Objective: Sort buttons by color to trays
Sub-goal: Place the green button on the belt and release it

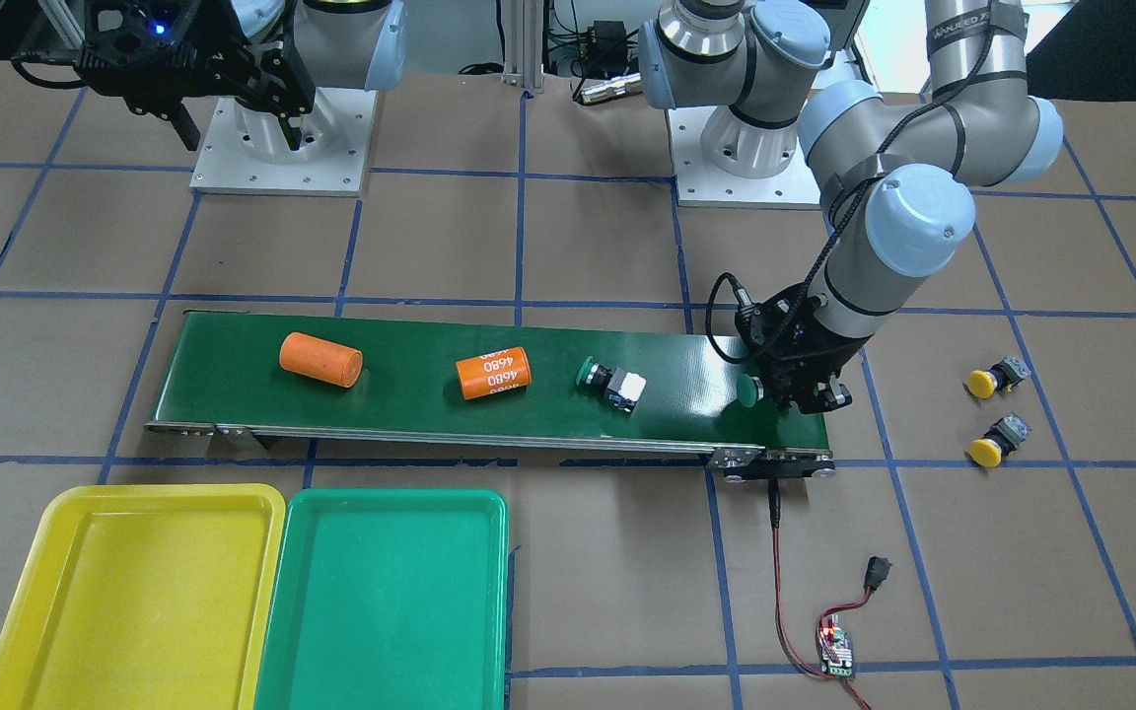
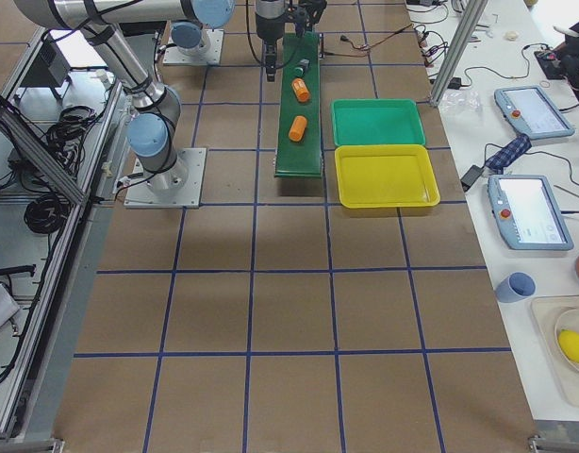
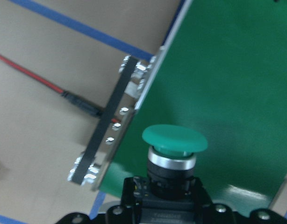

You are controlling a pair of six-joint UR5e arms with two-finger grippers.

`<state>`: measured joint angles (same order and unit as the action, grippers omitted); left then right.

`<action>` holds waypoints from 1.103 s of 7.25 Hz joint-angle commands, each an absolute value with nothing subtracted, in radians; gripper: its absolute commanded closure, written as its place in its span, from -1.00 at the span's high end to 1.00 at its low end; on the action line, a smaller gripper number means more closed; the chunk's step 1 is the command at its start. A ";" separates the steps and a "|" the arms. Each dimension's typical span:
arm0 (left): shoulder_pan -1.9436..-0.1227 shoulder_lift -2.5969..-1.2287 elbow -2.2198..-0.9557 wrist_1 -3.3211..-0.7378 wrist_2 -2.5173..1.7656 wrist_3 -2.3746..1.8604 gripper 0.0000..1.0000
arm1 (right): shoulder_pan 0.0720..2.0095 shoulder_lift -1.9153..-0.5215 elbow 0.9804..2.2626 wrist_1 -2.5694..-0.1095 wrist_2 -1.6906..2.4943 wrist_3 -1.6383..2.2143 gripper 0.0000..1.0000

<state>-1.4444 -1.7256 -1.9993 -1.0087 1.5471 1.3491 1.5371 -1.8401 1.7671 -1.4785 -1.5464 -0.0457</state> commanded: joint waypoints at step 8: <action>-0.969 -1.926 -1.612 -1.289 1.552 1.527 1.00 | 1.537 -1.841 1.773 -1.477 -1.546 -0.046 1.00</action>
